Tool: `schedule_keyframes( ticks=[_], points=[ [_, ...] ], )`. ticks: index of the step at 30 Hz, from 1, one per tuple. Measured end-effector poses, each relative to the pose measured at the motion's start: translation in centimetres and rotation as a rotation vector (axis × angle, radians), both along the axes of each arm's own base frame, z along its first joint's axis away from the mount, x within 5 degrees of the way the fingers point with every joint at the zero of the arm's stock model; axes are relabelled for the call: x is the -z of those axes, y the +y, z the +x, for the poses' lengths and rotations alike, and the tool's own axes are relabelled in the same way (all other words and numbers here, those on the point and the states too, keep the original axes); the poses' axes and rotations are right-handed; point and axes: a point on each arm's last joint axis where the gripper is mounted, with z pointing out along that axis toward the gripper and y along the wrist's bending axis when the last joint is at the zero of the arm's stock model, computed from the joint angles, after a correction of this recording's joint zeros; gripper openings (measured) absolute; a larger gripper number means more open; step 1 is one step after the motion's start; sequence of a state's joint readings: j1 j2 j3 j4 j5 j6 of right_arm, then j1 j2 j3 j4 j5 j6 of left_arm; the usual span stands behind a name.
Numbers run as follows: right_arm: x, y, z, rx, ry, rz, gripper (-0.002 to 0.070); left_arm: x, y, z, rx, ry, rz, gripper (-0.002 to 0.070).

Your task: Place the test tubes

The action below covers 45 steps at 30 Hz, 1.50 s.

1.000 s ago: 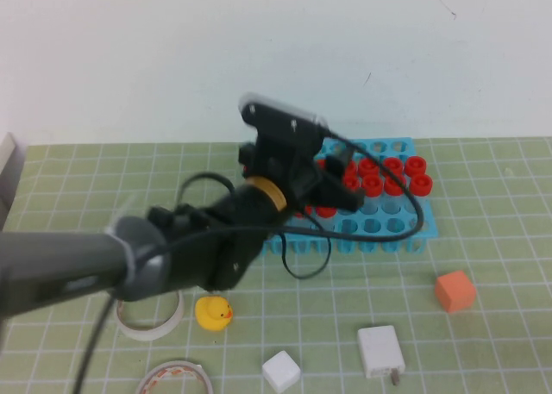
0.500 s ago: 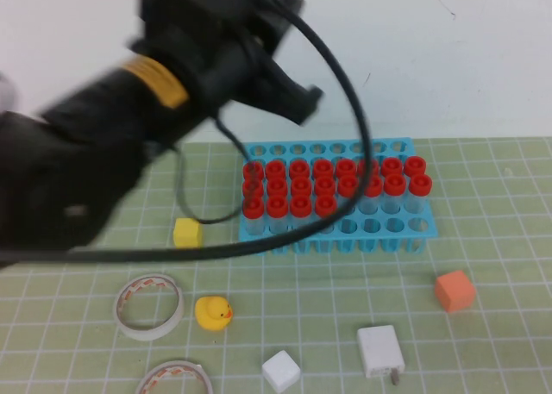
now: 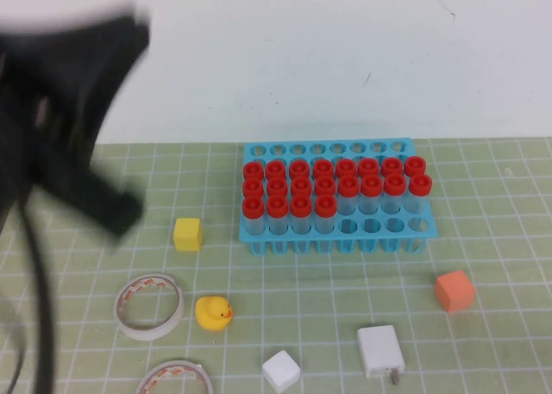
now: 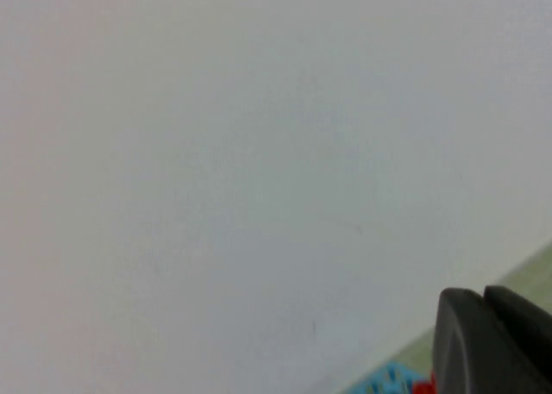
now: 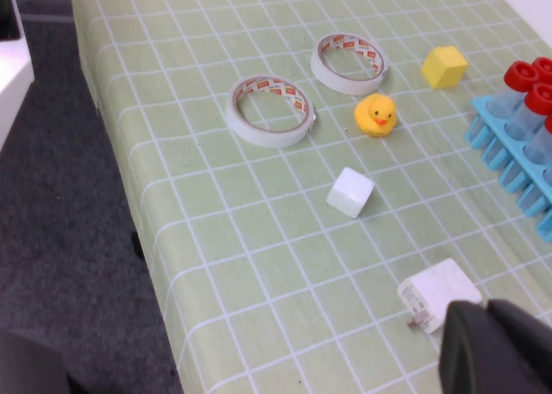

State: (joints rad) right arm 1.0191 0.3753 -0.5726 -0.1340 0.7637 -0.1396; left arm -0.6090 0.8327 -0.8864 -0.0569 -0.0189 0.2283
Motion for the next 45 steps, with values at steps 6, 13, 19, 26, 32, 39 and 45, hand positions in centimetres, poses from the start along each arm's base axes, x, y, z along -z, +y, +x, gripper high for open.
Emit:
schedule_keyframes(
  ticks=[6, 13, 19, 26, 32, 39, 45],
  points=[
    [0.0, 0.0, 0.0, 0.0, 0.0, 0.0, -0.0001, 6.3, 2.1, -3.2, 0.01, 0.169, 0.121, 0.0],
    [0.0, 0.0, 0.0, 0.0, 0.0, 0.0, -0.0001, 11.8, 3.5, -4.7, -0.011, 0.172, 0.324, 0.0],
    [0.0, 0.0, 0.0, 0.0, 0.0, 0.0, -0.0001, 13.3, 4.0, -5.0, -0.031, 0.116, 0.454, 0.0],
    [0.0, 0.0, 0.0, 0.0, 0.0, 0.0, -0.0001, 12.2, 5.6, -6.1, -0.114, 0.088, 0.311, 0.0],
    [0.0, 0.0, 0.0, 0.0, 0.0, 0.0, -0.0001, 13.0, 7.3, -7.1, -0.246, 0.167, 0.07, 0.0],
    [0.0, 0.0, 0.0, 0.0, 0.0, 0.0, -0.0001, 16.6, 8.4, -8.1, -0.358, 0.231, -0.054, 0.0],
    [0.0, 0.0, 0.0, 0.0, 0.0, 0.0, -0.0001, 21.1, 8.9, -8.3, -0.44, 0.298, -0.128, 0.0]
  ],
)
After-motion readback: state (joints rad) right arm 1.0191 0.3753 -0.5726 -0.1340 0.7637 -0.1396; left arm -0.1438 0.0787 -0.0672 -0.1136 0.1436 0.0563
